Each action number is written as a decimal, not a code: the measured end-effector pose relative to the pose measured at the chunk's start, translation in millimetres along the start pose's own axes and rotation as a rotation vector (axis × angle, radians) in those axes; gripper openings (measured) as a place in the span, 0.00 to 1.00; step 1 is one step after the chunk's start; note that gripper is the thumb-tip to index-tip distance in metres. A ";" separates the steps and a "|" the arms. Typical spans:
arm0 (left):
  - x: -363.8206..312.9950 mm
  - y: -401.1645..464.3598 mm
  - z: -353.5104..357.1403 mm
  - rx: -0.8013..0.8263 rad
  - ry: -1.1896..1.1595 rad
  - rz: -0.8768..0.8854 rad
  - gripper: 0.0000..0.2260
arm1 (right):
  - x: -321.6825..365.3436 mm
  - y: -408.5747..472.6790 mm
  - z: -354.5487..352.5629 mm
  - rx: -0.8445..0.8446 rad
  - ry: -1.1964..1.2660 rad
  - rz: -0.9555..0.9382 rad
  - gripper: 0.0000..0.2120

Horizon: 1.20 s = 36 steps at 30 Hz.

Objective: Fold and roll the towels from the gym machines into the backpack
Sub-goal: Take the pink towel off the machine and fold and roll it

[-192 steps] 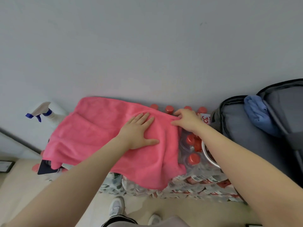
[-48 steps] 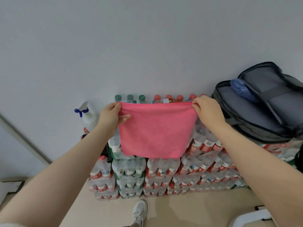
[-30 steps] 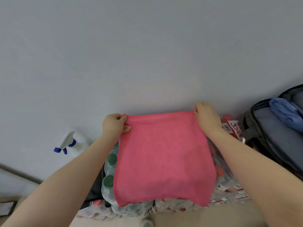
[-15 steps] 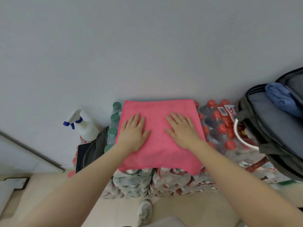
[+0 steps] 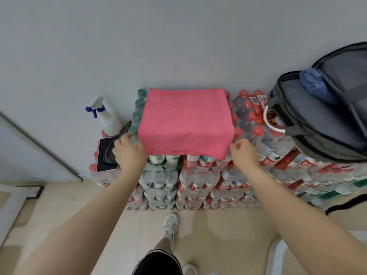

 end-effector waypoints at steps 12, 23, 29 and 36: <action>22.7 -12.5 64.7 0.475 -0.632 -0.489 0.11 | -20.4 5.8 44.0 0.152 0.481 0.351 0.19; 10.8 -18.5 14.8 0.267 -0.624 -0.152 0.08 | -20.7 -22.9 20.9 0.242 0.622 0.208 0.13; -11.0 -42.2 -3.5 0.443 -0.328 0.138 0.16 | -3.7 -48.5 -13.3 0.275 0.833 0.007 0.11; -29.7 -62.4 -11.3 0.506 0.321 0.588 0.24 | 4.4 -56.4 -30.1 0.325 0.789 -0.060 0.08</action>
Point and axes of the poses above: each hand's wrist, its own y-axis towards the middle knuckle, its own z-axis out of the palm, x = y × z, the point moved 8 cm from there along y, towards the middle knuckle, and after that the axes turned 6 degrees about y, right-handed, at the moved point
